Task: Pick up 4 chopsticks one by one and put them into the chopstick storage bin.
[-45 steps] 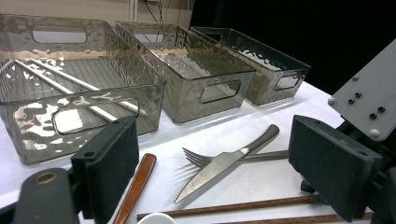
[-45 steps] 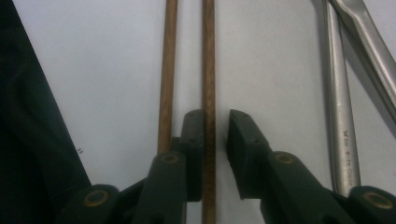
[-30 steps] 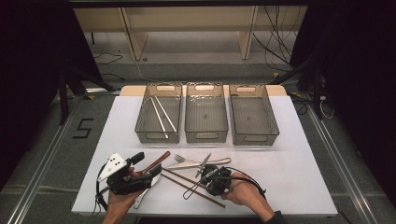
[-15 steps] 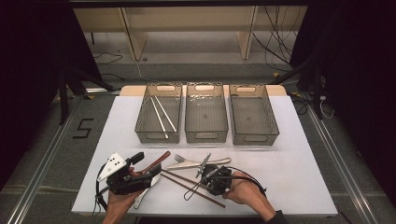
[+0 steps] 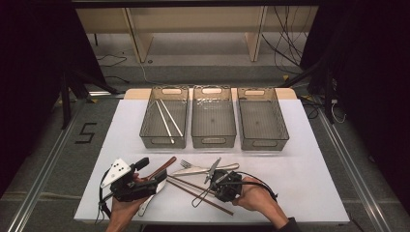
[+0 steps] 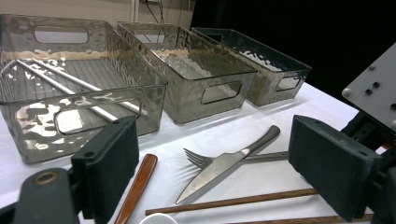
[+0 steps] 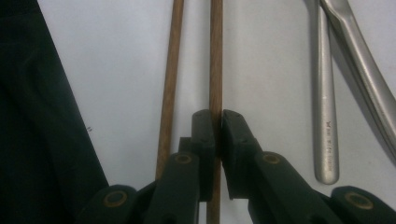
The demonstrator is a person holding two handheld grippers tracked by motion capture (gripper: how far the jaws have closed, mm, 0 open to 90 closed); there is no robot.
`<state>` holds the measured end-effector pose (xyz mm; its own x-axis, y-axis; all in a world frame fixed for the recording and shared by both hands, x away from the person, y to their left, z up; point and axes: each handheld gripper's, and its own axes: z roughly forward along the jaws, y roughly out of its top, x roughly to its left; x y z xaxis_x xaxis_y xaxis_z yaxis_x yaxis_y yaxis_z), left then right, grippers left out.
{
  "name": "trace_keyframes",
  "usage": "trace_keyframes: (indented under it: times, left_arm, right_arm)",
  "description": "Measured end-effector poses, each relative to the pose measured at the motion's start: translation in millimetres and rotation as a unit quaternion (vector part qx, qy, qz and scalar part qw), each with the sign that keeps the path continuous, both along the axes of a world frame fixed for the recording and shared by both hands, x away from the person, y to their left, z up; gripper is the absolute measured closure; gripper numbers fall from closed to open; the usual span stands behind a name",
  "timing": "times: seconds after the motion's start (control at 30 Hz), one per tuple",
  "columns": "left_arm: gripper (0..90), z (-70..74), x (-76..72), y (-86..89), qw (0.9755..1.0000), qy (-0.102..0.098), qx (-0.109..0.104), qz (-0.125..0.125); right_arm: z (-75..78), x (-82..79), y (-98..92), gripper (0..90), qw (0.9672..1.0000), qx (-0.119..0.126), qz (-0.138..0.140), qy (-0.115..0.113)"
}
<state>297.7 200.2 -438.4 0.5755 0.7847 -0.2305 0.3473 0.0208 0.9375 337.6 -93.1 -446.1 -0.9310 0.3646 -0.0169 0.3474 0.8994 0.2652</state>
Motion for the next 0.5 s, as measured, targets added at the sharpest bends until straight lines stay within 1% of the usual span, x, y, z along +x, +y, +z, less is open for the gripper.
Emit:
trace_keyframes:
  times: [0.1, 0.17, 0.3, 0.37, 0.5]
  left_arm:
    - [16.0, 0.0, -0.1, -0.2, 1.0, 0.0, 0.0, 0.0]
    - [15.9, 0.0, 0.0, -0.2, 1.0, 0.0, 0.0, 0.0]
    - [16.0, 0.0, 0.0, -0.1, 1.0, 0.0, 0.0, 0.0]
    - [16.0, 0.0, 0.0, 0.0, 1.0, 0.0, 0.0, 0.001]
    - [16.0, 0.0, 0.0, 0.1, 1.0, 0.0, 0.001, 0.001]
  right_arm:
    - [2.2, -0.1, -2.5, 84.8, 1.0, 0.006, -0.001, 0.0]
    - [4.0, -0.4, -4.0, 84.8, 1.0, 0.006, 0.0, 0.0]
    - [8.2, -1.5, -7.0, 84.8, 0.9998, 0.019, 0.005, 0.003]
    - [10.9, -2.1, -8.1, 84.8, 0.9998, 0.019, 0.004, -0.001]
    - [17.2, -0.4, -11.3, 84.8, 0.9994, 0.032, -0.004, -0.009]
